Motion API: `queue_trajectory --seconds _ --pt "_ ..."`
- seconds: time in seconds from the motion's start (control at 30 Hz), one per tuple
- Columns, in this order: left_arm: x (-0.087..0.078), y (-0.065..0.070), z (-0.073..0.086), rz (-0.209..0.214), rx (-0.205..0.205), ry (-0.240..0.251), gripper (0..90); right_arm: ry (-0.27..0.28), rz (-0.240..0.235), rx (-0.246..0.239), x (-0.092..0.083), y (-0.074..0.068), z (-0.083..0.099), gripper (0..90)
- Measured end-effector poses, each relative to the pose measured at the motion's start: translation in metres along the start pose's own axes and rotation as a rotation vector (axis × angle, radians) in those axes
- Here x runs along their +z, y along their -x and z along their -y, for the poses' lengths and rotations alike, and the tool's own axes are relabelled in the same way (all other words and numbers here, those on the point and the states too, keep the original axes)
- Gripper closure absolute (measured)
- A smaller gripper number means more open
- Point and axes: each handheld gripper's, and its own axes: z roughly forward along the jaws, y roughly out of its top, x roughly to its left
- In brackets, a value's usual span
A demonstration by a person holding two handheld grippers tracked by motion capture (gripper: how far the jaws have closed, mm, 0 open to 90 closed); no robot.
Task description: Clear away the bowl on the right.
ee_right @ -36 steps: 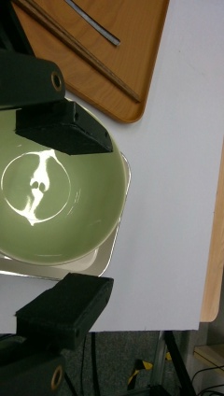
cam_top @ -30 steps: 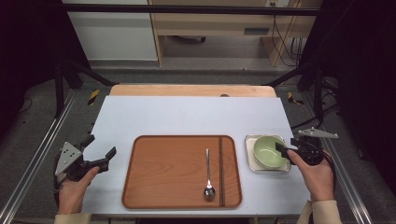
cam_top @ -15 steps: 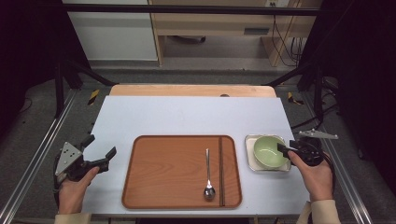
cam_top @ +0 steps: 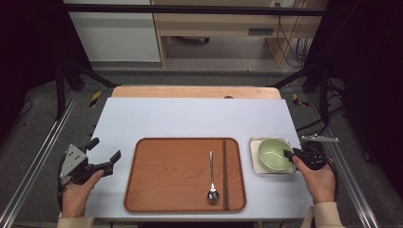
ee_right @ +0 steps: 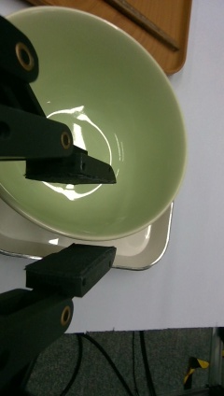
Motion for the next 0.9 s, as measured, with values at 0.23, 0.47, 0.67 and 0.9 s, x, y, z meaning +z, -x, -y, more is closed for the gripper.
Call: queue_trajectory --seconds 0.23,0.47,0.67,0.9 --pt "0.001 0.001 0.000 0.002 0.001 -0.003 7.0 -0.046 -0.005 0.029 0.008 0.001 0.003 67.2" --pt "0.002 0.002 0.001 0.005 0.004 -0.007 7.0 -0.067 0.005 0.036 0.014 0.003 0.004 75.7" --pt "0.002 0.002 0.001 0.003 0.006 -0.008 7.1 -0.071 0.011 0.046 0.014 0.003 0.003 78.1" --pt "0.002 0.002 0.001 0.002 0.006 -0.012 7.2 -0.039 0.008 0.098 0.014 0.001 0.001 83.8"
